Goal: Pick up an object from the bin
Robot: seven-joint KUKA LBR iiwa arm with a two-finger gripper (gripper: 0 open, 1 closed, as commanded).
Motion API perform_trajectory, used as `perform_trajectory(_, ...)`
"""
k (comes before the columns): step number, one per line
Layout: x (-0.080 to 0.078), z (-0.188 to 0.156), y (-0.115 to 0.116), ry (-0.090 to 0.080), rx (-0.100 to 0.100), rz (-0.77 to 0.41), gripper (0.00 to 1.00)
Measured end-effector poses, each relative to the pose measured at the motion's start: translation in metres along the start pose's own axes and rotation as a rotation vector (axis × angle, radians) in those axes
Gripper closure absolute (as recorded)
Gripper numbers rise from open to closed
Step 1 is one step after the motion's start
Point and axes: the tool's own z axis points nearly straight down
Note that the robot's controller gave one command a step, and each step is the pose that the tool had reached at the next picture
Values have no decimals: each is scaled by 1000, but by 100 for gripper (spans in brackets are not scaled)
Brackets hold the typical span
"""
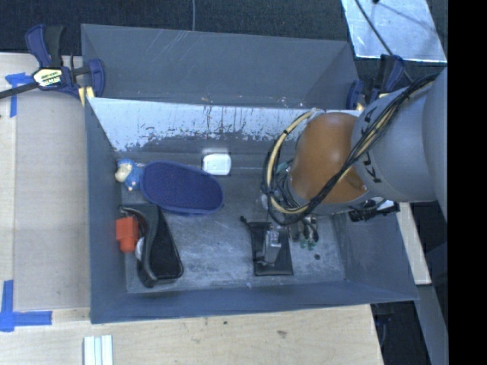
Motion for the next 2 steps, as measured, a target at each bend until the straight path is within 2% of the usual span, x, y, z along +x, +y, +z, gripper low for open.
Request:
perform_trajectory(1,0,0,0,-1,0,0,0)
perform_trajectory(2,-2,-2,0,-5,-1,0,100)
